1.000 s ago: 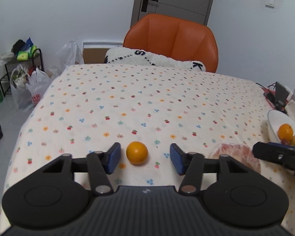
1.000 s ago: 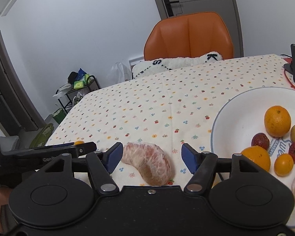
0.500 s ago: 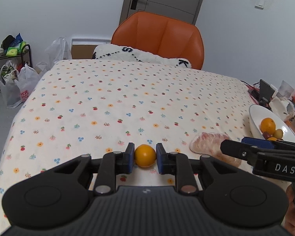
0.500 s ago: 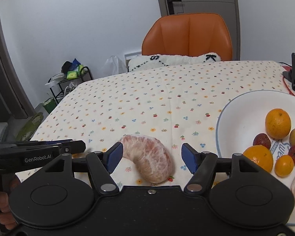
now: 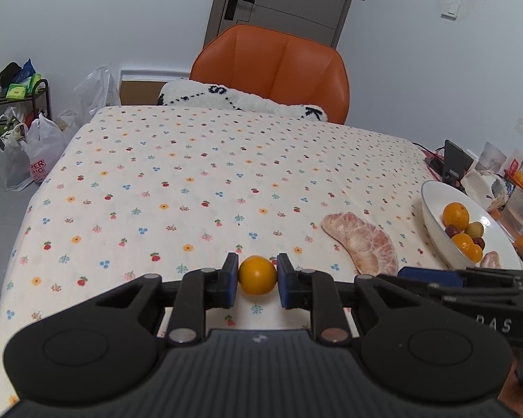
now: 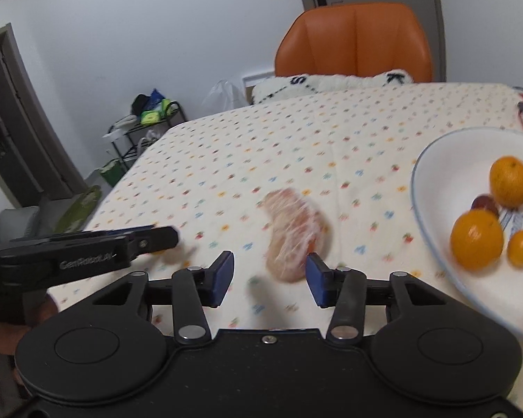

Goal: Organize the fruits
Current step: 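Grasp the small orange with the left tool while the right tool grasps the pomelo segment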

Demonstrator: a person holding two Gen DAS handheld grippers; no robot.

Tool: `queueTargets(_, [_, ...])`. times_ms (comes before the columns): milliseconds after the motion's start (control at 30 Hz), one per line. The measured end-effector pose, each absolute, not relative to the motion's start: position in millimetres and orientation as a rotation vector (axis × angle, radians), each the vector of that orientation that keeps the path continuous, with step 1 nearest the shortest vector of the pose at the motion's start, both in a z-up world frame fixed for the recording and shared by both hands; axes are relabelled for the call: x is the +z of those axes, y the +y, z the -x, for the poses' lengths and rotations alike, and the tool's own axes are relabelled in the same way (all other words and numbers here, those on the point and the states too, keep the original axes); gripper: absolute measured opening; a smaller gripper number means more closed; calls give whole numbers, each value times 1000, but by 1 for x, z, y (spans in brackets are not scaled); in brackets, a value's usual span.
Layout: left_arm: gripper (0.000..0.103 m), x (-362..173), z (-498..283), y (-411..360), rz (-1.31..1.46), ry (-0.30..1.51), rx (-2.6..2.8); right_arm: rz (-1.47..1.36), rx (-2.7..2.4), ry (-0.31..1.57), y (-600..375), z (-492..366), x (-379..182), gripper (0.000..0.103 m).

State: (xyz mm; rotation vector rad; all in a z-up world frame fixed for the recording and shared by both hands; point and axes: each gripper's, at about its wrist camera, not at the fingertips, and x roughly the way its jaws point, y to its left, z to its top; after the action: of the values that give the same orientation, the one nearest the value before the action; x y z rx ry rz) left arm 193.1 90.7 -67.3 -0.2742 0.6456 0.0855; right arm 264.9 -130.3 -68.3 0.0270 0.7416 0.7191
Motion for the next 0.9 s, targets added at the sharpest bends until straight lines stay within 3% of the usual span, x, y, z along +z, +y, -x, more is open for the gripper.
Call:
queueTargets(433, [21,-65,-189,96,296,632,83,26,633,707,-111,-276,-69,54])
queueTargets(767, [21,-66,-193,101,314,630,82,106,607,701,-93,-289,-76,54])
queueTargets(900, [21,-67,-193,101,322,633,81,138,593,686,-97,-289,-77,38])
